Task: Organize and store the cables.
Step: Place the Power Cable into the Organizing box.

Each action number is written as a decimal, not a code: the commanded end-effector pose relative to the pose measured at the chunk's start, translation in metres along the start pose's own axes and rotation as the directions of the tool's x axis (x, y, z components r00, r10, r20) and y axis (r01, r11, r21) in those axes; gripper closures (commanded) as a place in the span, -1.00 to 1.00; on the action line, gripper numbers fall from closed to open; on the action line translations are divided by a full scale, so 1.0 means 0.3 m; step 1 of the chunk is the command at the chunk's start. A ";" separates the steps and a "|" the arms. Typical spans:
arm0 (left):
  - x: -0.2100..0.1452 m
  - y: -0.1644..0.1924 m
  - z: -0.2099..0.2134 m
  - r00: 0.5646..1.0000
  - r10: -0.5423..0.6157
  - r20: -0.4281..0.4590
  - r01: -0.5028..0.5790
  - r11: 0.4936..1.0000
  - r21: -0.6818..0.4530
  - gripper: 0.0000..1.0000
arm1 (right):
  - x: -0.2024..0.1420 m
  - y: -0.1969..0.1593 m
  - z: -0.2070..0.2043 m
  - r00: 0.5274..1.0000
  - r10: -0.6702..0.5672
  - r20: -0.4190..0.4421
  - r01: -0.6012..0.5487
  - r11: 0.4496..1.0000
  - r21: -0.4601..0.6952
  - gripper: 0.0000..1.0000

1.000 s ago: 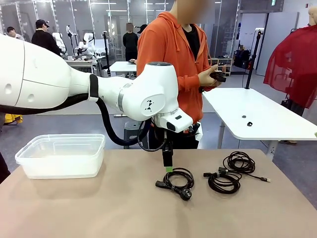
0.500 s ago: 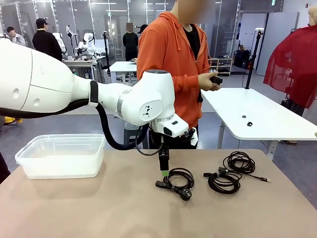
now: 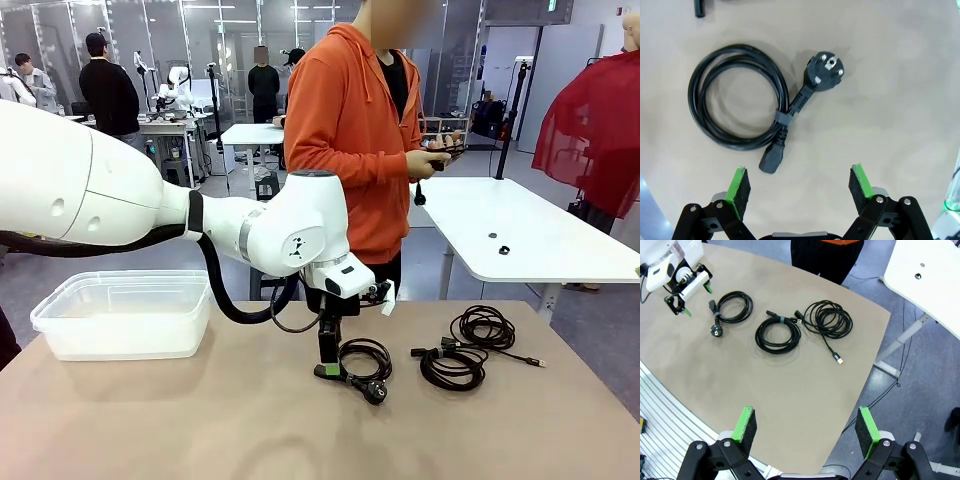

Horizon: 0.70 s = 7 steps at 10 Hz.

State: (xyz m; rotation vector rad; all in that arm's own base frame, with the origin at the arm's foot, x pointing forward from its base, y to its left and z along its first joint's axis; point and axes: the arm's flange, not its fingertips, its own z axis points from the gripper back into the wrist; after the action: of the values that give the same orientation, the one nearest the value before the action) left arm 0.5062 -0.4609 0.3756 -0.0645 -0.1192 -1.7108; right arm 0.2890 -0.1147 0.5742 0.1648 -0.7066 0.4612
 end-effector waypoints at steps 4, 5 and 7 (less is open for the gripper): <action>0.008 -0.009 -0.077 0.998 -0.053 0.041 0.054 0.998 -0.032 -1.00 | -0.003 -0.003 0.000 1.000 0.003 0.003 -0.003 1.000 0.005 -1.00; 0.016 -0.003 -0.097 0.998 -0.056 0.028 0.057 0.998 -0.029 -1.00 | -0.003 -0.003 0.000 1.000 0.003 0.003 -0.003 1.000 0.005 -1.00; 0.034 -0.002 -0.133 0.996 -0.088 0.033 0.088 0.996 -0.013 -1.00 | -0.003 -0.003 0.000 1.000 0.003 0.003 -0.003 1.000 0.005 -1.00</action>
State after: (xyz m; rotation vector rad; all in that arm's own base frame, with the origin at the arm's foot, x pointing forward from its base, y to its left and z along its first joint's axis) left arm 0.5027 -0.4725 0.3393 -0.1028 -0.0962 -1.7568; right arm 0.2890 -0.1147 0.5742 0.1649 -0.7066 0.4611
